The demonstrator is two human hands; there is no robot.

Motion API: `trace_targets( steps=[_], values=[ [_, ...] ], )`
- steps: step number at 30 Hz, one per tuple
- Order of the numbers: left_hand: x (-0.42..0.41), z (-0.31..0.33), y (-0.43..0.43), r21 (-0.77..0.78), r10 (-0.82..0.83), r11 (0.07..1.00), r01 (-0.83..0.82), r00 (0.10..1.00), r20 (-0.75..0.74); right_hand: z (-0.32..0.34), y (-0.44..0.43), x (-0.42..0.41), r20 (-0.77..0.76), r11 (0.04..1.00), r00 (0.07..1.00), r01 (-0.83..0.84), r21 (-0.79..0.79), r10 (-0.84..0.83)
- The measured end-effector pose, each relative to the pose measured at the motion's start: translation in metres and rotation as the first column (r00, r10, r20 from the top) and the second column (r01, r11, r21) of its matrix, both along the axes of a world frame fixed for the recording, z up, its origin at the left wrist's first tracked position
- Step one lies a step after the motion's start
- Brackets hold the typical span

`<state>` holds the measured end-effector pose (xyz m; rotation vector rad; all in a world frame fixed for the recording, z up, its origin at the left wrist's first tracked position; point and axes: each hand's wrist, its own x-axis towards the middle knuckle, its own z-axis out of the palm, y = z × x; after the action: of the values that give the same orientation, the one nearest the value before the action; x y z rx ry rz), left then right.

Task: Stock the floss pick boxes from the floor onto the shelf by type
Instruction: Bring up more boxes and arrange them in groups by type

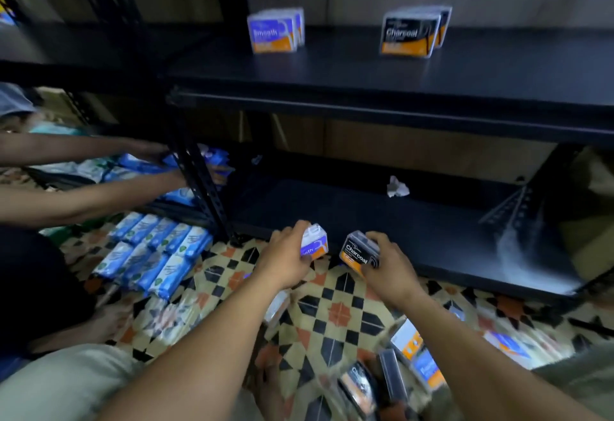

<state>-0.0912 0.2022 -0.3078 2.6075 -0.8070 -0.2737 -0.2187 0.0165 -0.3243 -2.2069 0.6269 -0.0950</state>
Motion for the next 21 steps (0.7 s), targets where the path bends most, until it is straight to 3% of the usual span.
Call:
trace_targets(
  steps=[13, 17, 21],
  values=[
    [0.039, 0.191, 0.008, -0.257, -0.017, 0.959, 0.117, 0.932, 0.362, 0.208, -0.024, 0.029, 0.445, 0.942, 0.888, 0.047, -0.331, 0.112],
    [0.06, 0.236, -0.001, -0.268, -0.014, 0.952, 0.148, 0.895, 0.446, 0.251, -0.04, 0.045, 0.495, 0.911, 0.858, 0.085, -0.403, 0.139],
    [0.085, 0.261, -0.016, -0.23, 0.013, 0.968, 0.101, 0.893, 0.45, 0.268, -0.064, 0.066, 0.437, 0.882, 0.894, 0.127, -0.454, 0.096]
  ],
)
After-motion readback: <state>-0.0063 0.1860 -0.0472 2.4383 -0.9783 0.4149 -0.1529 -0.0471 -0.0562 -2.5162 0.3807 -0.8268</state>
